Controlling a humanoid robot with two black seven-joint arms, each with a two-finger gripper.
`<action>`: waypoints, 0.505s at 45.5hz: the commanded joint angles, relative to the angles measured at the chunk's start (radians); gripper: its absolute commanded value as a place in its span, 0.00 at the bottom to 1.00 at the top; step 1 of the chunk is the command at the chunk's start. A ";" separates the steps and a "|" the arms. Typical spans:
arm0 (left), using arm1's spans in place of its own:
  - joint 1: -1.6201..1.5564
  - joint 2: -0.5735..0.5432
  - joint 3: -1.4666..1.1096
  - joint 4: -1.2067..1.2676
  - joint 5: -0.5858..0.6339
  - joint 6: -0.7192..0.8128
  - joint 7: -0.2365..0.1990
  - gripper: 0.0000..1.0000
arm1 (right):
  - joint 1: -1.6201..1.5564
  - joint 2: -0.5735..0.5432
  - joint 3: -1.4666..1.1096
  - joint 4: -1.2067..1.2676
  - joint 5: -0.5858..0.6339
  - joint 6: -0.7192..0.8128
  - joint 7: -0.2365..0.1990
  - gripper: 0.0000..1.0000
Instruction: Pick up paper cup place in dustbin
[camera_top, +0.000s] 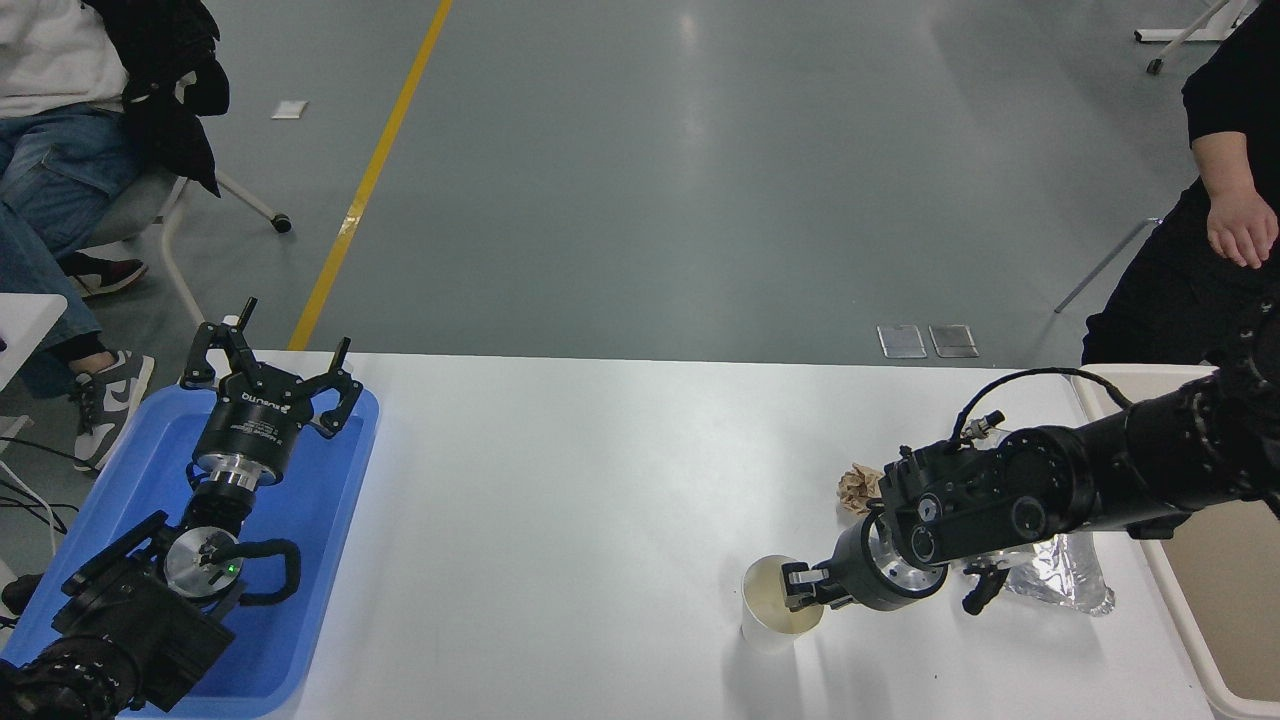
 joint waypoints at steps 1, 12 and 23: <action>0.000 0.000 -0.001 0.001 0.000 -0.001 0.000 1.00 | 0.008 0.001 -0.003 0.003 -0.011 -0.005 0.001 0.00; 0.000 0.000 0.001 0.001 0.000 0.000 0.000 1.00 | 0.042 -0.006 -0.003 0.009 -0.010 -0.004 0.001 0.00; 0.000 0.000 0.001 -0.001 0.000 -0.001 0.000 1.00 | 0.253 -0.100 -0.001 0.046 -0.008 0.091 0.001 0.00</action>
